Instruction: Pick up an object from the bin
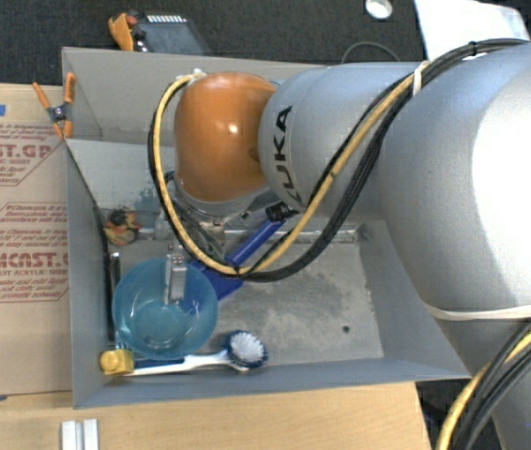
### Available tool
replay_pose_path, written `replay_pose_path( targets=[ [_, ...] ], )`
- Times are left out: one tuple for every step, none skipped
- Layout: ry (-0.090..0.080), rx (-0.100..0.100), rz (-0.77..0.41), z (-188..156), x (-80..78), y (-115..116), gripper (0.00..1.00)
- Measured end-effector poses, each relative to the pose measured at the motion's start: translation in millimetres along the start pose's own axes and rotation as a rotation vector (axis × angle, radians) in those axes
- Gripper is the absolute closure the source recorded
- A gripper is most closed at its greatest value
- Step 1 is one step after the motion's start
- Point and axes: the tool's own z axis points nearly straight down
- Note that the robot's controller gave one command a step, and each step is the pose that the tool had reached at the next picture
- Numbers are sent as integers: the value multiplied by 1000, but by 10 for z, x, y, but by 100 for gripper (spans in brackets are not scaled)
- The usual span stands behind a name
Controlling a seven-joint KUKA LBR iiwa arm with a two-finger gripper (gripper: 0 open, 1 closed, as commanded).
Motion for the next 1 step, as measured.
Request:
replay_pose_path(
  targets=[
    [-7,-1,3,-48,-21,-11,0]
  ],
)
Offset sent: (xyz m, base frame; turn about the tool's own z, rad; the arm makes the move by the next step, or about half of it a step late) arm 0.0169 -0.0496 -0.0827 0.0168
